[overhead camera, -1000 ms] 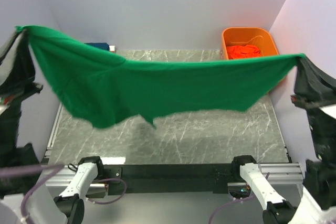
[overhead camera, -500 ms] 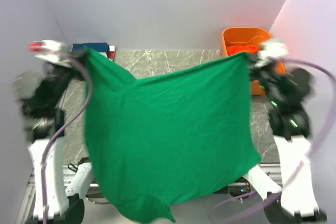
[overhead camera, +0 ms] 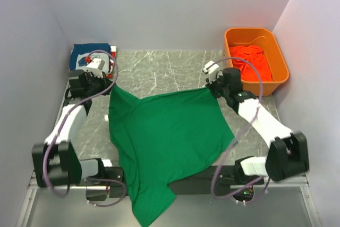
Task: Fold and stack the t-shirts
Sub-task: Flatten the tshirt out
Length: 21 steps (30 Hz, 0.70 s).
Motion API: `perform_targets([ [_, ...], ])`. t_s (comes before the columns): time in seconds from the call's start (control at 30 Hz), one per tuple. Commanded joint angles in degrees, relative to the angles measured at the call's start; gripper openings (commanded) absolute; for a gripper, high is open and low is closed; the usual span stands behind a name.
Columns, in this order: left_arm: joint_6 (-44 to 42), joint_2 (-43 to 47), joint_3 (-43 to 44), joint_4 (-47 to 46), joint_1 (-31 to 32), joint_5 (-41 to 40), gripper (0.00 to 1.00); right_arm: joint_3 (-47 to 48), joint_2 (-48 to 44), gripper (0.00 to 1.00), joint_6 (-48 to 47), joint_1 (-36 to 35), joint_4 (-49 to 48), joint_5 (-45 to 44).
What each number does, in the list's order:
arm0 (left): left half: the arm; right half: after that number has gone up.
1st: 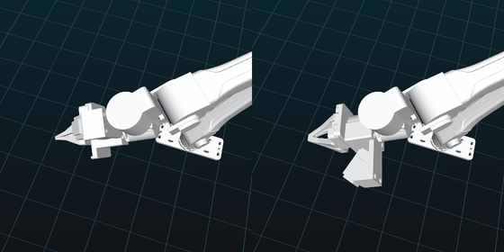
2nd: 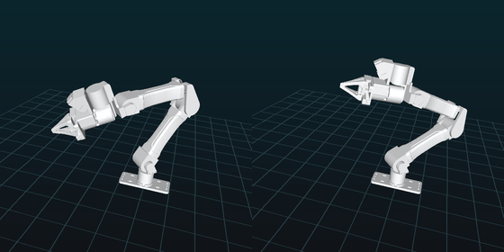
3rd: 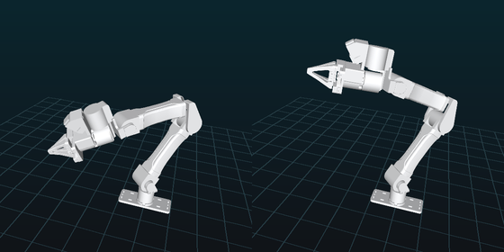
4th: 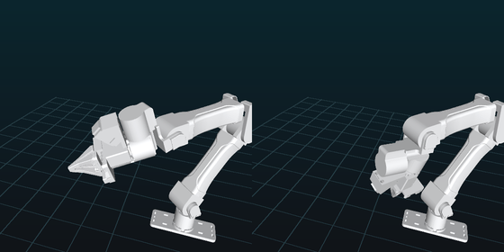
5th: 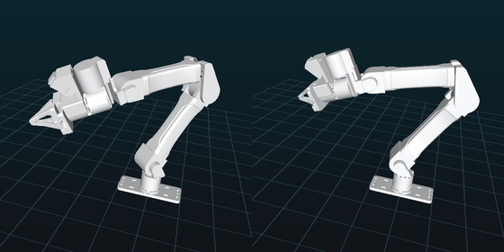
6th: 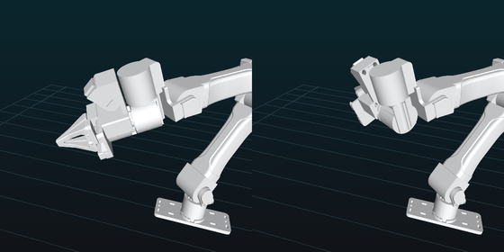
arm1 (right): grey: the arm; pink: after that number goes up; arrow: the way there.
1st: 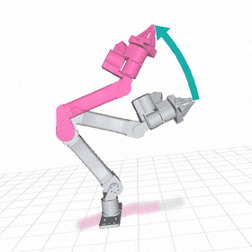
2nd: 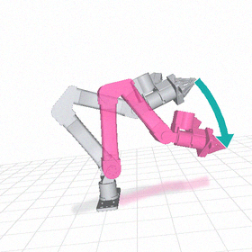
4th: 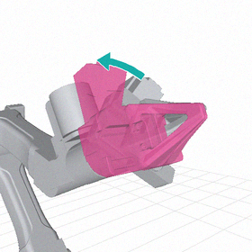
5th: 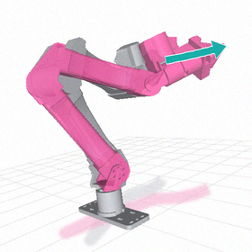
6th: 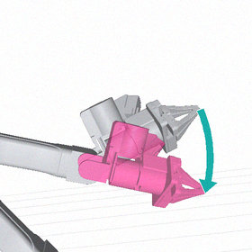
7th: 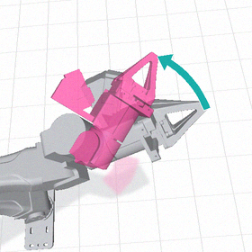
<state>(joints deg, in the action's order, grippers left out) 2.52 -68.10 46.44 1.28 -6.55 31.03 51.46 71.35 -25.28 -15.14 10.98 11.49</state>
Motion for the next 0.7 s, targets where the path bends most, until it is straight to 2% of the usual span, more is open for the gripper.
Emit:
perform_targets([
  [0.0,-4.3,-7.5,3.6,-8.8,0.2,-0.8,0.01,4.8,8.2,0.00,-1.2,-0.2,-9.4,-5.0],
  [0.17,-6.7,-23.2,16.2,-8.3,0.1,-2.9,0.00,14.7,19.8,0.00,-2.5,-0.1,-9.0,-7.1],
  [0.37,-8.2,-37.1,32.5,-5.4,0.2,-3.0,0.01,24.6,29.7,0.00,-4.1,1.2,-7.3,-10.5],
  [0.47,-8.6,-42.3,39.1,-3.0,0.2,-3.1,0.00,29.6,33.4,0.00,-4.9,2.1,-6.4,-11.2],
  [0.67,-9.7,-46.4,44.3,-1.7,0.3,-3.3,0.01,36.6,38.1,0.00,-5.3,3.2,-4.2,-11.0],
])
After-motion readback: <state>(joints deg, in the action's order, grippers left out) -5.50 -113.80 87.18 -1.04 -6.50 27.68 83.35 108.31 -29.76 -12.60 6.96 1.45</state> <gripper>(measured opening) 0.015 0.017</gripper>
